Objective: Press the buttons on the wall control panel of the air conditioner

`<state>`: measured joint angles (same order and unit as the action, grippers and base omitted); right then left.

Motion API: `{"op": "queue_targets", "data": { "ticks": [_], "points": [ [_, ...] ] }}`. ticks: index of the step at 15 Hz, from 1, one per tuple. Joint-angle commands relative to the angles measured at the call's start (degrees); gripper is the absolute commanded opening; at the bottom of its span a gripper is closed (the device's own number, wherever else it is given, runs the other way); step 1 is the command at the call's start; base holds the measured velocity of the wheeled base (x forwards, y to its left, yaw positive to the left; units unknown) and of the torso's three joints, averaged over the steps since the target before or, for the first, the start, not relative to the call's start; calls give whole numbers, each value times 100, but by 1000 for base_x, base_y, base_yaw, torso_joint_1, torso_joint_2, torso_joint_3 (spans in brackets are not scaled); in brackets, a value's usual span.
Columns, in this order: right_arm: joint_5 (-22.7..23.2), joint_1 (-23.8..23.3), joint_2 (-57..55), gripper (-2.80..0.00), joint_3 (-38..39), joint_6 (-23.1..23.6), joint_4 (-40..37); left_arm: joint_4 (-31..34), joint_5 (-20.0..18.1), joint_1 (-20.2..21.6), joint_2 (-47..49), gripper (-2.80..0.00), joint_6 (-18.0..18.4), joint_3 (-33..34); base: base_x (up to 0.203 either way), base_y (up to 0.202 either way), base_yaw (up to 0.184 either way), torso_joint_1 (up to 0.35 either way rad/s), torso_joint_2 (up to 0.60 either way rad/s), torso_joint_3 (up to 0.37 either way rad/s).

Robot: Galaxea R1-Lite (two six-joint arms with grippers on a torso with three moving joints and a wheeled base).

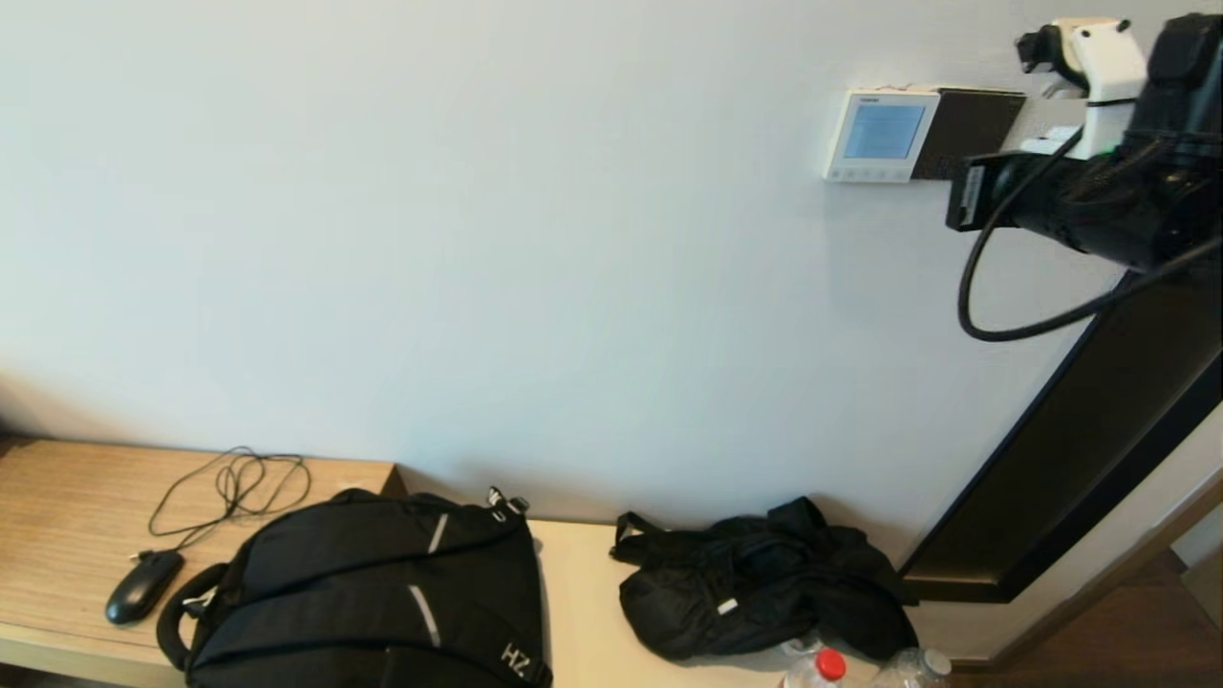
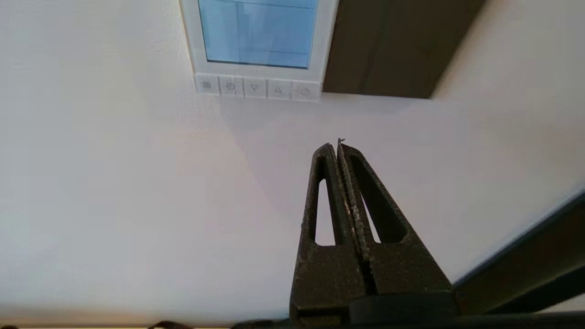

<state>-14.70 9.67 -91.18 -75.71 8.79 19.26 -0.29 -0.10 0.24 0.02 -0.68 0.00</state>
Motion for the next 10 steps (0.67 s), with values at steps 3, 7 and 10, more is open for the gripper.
{"op": "queue_targets", "data": {
  "ticks": [3,7,10],
  "points": [
    [-7,37,1949,-280,1707,-8,7,-3,1,2,-2,-280,-2,0,0,0,0,0,0,0],
    [33,21,3527,-280,3547,-39,-27,-2,1,2,-2,-280,-2,0,0,0,0,0,0,0],
    [307,-195,4624,-280,4826,-53,-96,3,1,2,-2,-280,-2,0,0,0,0,0,0,0]
  ]
}}
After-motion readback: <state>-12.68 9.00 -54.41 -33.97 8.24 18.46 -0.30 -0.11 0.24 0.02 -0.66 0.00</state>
